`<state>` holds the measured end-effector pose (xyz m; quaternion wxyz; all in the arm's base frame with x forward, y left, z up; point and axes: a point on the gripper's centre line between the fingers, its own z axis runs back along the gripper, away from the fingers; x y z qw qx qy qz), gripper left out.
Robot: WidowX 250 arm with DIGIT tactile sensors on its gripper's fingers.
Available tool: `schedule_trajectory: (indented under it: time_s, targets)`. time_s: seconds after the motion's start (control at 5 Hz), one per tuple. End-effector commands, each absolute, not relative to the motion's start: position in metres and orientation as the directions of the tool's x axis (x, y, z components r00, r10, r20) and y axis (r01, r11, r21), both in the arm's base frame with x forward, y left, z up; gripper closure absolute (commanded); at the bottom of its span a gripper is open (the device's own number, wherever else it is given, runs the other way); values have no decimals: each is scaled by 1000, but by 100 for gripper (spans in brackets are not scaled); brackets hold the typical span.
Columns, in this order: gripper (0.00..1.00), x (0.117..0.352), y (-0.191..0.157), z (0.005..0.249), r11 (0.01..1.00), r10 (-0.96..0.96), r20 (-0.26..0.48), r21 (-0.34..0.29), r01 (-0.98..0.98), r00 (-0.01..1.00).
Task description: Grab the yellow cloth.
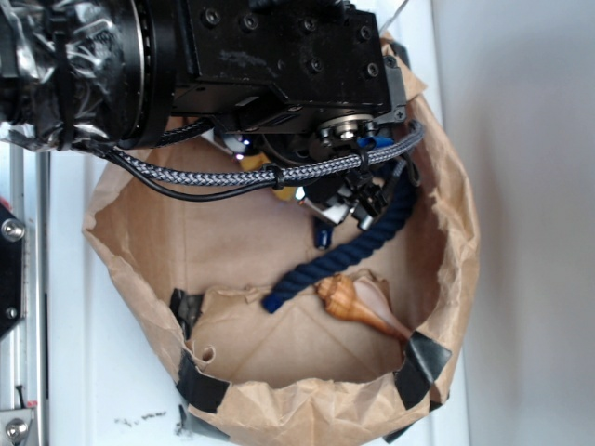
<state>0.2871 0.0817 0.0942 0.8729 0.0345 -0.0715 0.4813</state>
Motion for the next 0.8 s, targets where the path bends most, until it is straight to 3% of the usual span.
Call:
schedule_trajectory:
  time_s: [0.0,0.4,0.6]
  targets:
    - [0,270,120,85,443,871,246,-24,-896,424]
    - [0,278,143,65,413,870,285,21,-910,402]
    - [100,281,144,65,391,888,259,10,-920,380]
